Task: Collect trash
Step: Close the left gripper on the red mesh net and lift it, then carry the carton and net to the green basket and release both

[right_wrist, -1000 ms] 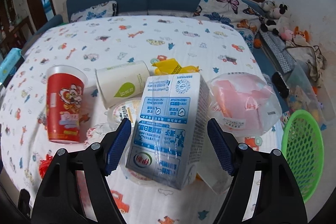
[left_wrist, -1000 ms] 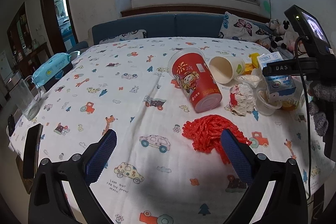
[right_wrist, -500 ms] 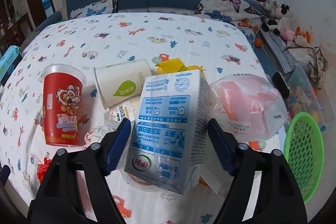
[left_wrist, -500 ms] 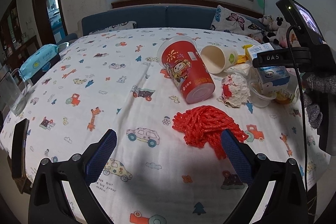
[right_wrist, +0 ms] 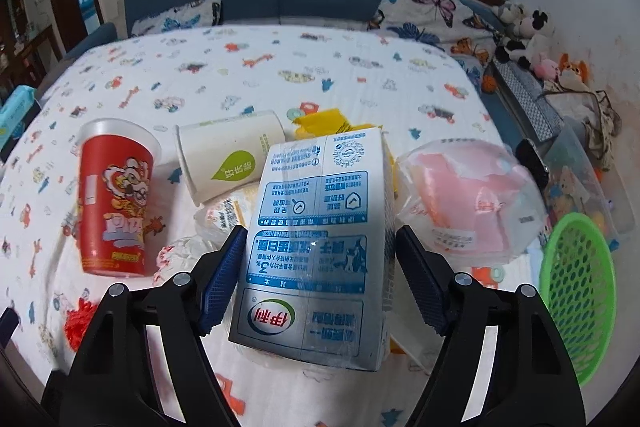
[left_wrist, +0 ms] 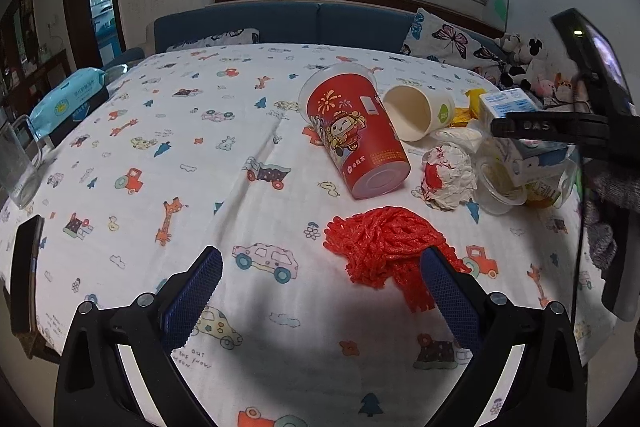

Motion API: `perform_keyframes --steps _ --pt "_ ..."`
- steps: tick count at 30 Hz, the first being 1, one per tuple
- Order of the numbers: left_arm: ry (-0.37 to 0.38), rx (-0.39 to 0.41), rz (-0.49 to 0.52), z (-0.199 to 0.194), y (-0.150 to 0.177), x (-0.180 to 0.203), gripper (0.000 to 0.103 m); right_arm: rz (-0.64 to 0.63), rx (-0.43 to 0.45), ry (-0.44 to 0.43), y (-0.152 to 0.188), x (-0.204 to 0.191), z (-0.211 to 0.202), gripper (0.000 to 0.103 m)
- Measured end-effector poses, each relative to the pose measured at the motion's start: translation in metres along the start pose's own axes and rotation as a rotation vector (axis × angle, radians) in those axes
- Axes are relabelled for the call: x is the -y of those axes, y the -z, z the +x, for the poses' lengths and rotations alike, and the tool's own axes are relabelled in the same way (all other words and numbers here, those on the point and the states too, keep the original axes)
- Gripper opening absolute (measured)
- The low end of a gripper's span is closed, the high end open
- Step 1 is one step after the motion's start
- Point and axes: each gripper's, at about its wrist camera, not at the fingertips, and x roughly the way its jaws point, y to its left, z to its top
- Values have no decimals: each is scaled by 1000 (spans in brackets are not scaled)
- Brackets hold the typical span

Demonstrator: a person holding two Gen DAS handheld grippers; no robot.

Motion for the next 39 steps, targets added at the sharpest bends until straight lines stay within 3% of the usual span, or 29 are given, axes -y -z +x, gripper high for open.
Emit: perform_keyframes --steps 6,13,20,29,39 --pt "29 -54 -56 10 -6 6 96 -16 68 -54 8 16 -39 75" --pt "3 -130 -146 31 -17 15 96 -39 114 -121 26 30 -71 75" --pt "0 -181 -139 55 -17 28 95 -44 129 -154 50 53 -90 75" --pt "98 -193 -154 56 -12 38 54 -9 124 -142 77 92 -100 75" --pt "103 -136 -79 21 -10 64 37 54 129 -134 98 135 -109 75"
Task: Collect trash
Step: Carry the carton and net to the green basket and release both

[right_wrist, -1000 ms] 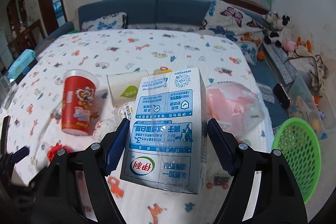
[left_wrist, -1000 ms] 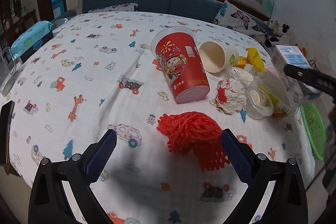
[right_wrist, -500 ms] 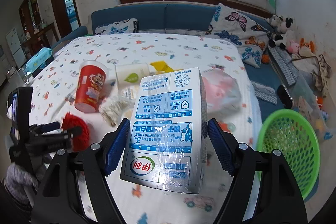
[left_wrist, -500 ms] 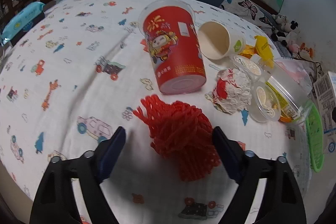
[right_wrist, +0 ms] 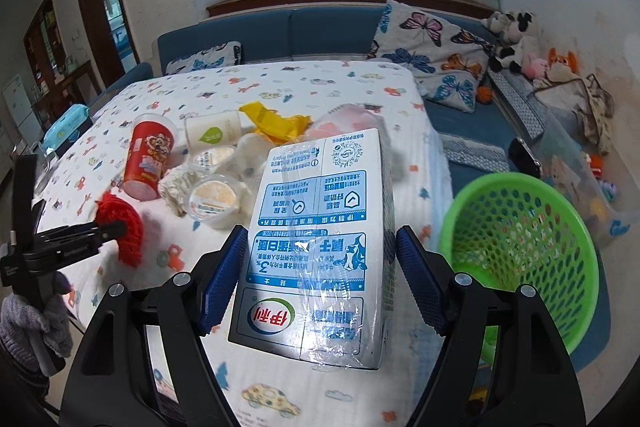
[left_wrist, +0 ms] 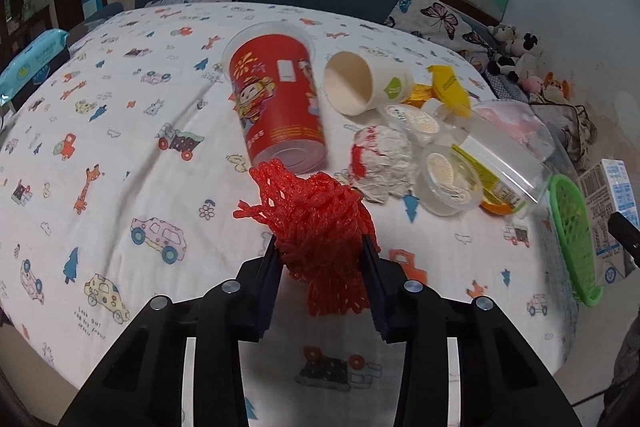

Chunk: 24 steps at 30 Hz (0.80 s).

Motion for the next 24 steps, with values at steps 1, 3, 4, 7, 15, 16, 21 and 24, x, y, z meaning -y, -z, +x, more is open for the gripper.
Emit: perform_keyframes --steps 1,3,4,7,15,16,21,24 --pt "10 2 3 -3 0 2 36 7 0 2 1 3 0 75" --pt "34 15 28 -12 0 14 36 22 1 3 2 11 -2 75" --pt "43 24 44 -16 -1 21 36 30 3 7 3 16 -2 75" --pt "79 42 89 -27 -4 42 36 49 6 24 4 29 -4 75" --pt "183 41 209 -32 -27 114 36 105 1 76 10 75 -2 75" --pt "200 35 225 -30 -31 126 36 116 -5 89 12 84 -1 75" --pt "239 26 309 -24 -42 179 36 164 -43 142 23 126 5 75" --pt "270 11 349 -17 -48 214 36 195 -62 169 31 150 9 75"
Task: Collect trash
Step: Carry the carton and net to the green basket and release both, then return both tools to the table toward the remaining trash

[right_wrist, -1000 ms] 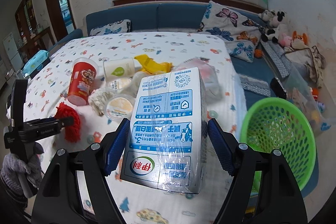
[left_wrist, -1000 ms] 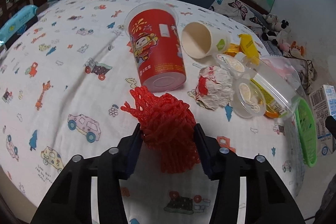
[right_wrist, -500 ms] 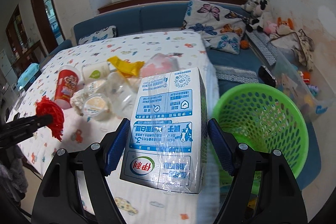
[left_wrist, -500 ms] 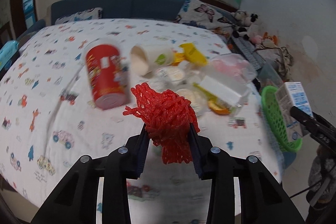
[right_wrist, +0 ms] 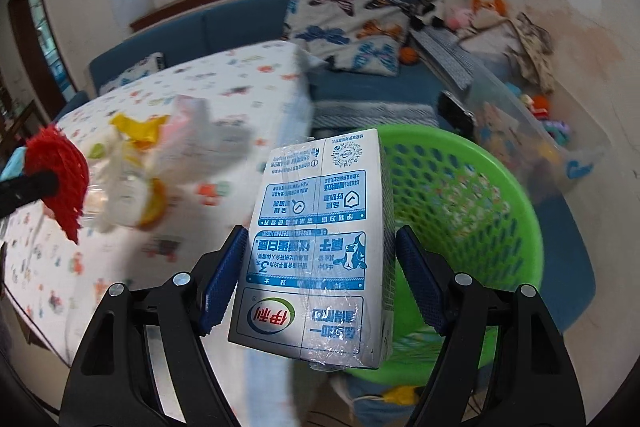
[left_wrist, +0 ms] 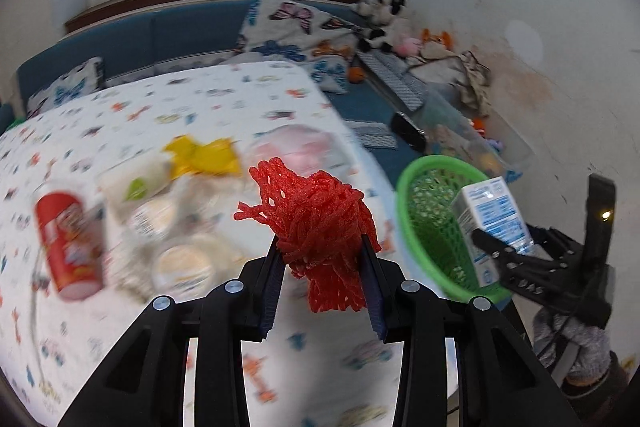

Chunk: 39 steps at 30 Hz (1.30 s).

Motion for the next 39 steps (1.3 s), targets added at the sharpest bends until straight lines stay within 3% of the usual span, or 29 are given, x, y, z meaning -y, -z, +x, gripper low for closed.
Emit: perform_keyframes --steps 13,26,33,36,39 --pt "112 -69 148 59 -31 94 36 118 -68 36 15 62 31 76" --pt "159 -147 247 110 -28 150 41 142 -33 71 25 85 1 77" --pt "155 -166 269 122 -21 156 61 156 -18 75 28 89 -10 77" --pt "168 -157 269 118 -20 154 77 153 -12 76 27 87 -13 77" --pt "173 -135 278 111 -18 153 77 152 -5 70 27 84 -15 77"
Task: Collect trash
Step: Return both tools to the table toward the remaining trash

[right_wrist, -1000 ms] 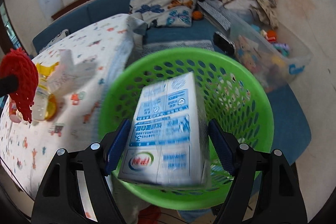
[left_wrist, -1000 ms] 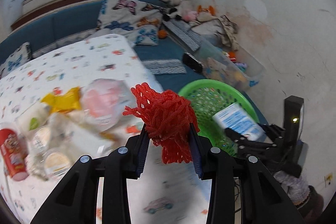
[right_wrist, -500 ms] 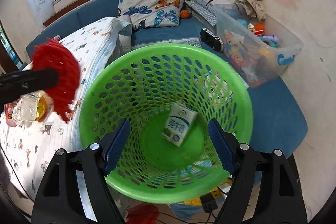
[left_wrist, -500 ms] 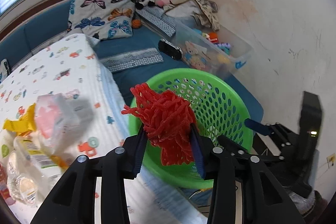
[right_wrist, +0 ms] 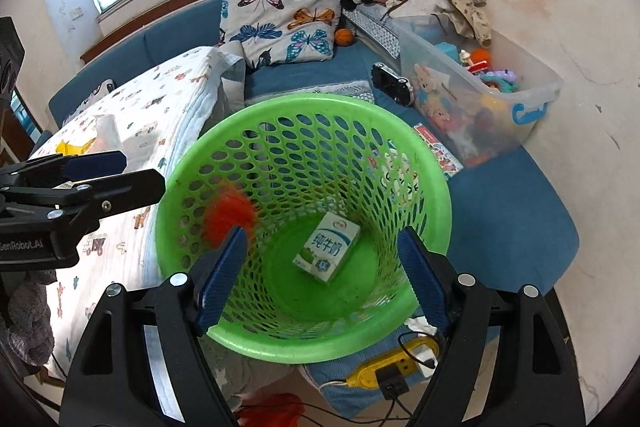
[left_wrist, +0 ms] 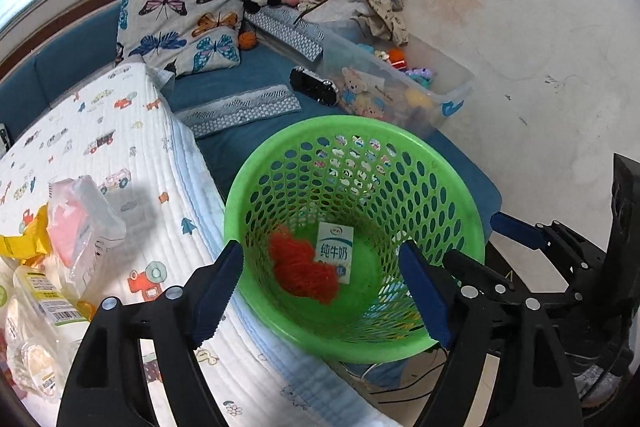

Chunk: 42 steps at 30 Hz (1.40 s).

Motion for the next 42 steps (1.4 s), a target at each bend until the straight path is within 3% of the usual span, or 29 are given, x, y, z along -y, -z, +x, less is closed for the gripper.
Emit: perform_keyframes --steps 7,22,33,42 --pt "-10 32 -51 -26 15 -21 77 -45 11 -27 1 -21 -10 78" --pt "-172 104 -305 -103 77 -128 78 -166 24 -155 -17 -100 -9 79" --pt "-249 132 -478 -139 115 -192 78 -233 -21 -292 -51 -169 29 75" --pt "-258 143 -532 -146 109 -214 78 -245 -62 -363 -80 -209 76 67"
